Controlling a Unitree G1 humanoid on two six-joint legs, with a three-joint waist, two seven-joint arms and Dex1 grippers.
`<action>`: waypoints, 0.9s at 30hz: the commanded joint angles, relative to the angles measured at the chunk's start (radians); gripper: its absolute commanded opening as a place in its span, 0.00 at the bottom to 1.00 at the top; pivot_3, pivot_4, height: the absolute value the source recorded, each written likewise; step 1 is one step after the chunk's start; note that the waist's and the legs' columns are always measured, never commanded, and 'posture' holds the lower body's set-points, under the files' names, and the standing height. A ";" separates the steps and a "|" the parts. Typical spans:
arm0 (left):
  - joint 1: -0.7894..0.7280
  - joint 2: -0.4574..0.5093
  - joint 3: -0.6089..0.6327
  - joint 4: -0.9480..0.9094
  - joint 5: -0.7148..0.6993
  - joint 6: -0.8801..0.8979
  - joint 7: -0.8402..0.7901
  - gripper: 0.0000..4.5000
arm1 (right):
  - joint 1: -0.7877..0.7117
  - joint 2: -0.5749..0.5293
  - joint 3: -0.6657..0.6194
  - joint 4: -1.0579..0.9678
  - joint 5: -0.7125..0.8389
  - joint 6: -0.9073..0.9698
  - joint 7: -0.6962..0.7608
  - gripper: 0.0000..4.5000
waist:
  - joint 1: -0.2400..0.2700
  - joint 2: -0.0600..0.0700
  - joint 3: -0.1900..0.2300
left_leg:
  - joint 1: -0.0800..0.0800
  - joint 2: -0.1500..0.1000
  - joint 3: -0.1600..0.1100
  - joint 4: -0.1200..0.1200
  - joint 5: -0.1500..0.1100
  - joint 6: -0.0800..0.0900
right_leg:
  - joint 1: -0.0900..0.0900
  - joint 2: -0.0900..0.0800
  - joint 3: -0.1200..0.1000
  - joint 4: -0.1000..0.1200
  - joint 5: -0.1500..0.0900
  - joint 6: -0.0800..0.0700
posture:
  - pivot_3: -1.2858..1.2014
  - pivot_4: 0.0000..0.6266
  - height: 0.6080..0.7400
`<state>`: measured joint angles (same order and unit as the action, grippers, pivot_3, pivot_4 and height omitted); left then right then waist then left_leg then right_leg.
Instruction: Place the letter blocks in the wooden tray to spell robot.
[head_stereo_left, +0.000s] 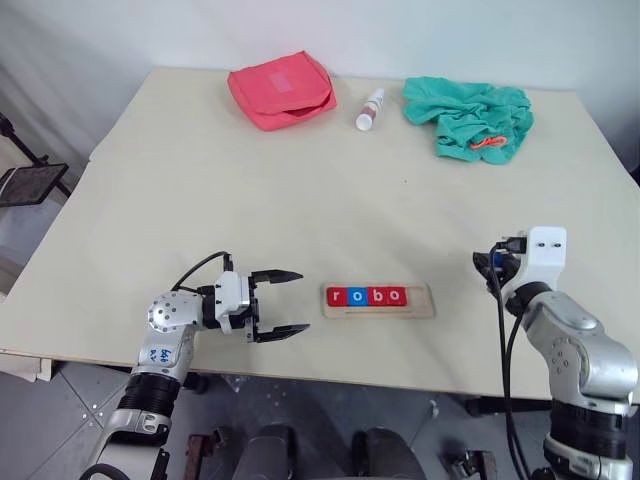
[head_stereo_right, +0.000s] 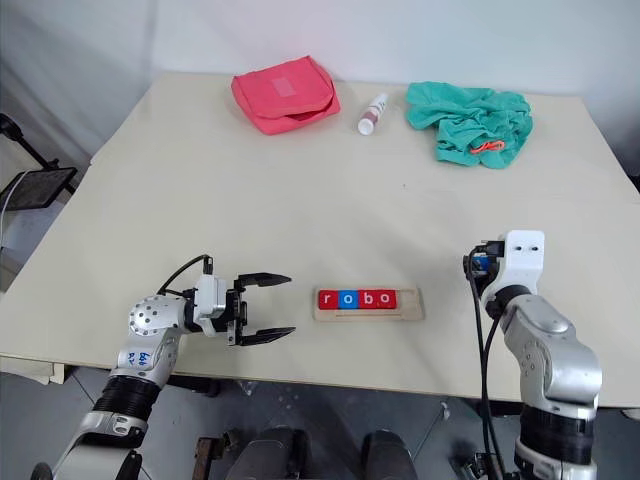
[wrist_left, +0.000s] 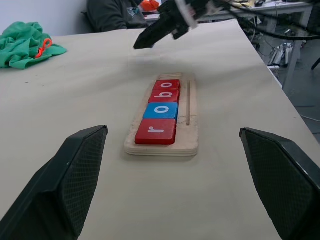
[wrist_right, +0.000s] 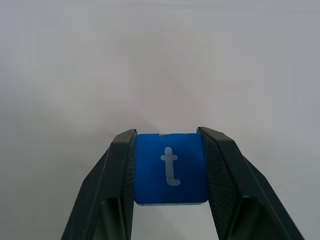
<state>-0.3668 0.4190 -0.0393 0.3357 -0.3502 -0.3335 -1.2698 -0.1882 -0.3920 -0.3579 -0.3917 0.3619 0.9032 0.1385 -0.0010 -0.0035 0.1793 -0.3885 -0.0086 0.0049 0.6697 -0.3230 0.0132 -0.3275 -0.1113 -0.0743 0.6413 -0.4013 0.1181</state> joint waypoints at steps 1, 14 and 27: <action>0.013 0.013 0.011 -0.021 -0.026 0.007 -0.017 1.00 | 0.079 0.021 -0.028 -0.173 0.034 0.065 -0.021 0.33 | 0.000 0.000 0.000 | 0.000 0.000 0.000 0.000 0.000 0.000 | 0.000 0.000 0.000 0.000 0.000 0.000 | 0.52 0.24 1.00; 0.037 0.012 0.024 -0.047 -0.058 -0.020 -0.038 1.00 | 0.222 0.096 -0.054 -0.306 0.081 0.112 -0.037 0.61 | -0.003 0.000 0.000 | 0.002 -0.001 0.001 -0.002 0.001 -0.001 | 0.000 0.000 0.003 -0.001 0.000 0.000 | 0.52 0.24 1.00; 0.039 0.024 0.036 -0.057 -0.061 -0.005 -0.035 1.00 | 0.295 -0.289 -0.055 -0.221 0.095 -0.005 0.330 0.99 | 0.000 0.000 0.000 | 0.002 -0.002 0.000 -0.003 0.002 0.001 | 0.002 0.000 0.002 -0.005 0.000 0.000 | 0.52 0.24 1.00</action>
<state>-0.3324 0.4440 -0.0088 0.3035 -0.3937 -0.3366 -1.3030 0.0989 -0.6352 -0.3979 -0.6286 0.4549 0.9351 0.3992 -0.0014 -0.0034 0.1792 -0.3861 -0.0107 0.0052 0.6668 -0.3213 0.0138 -0.3250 -0.1111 -0.0721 0.6365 -0.4013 0.1181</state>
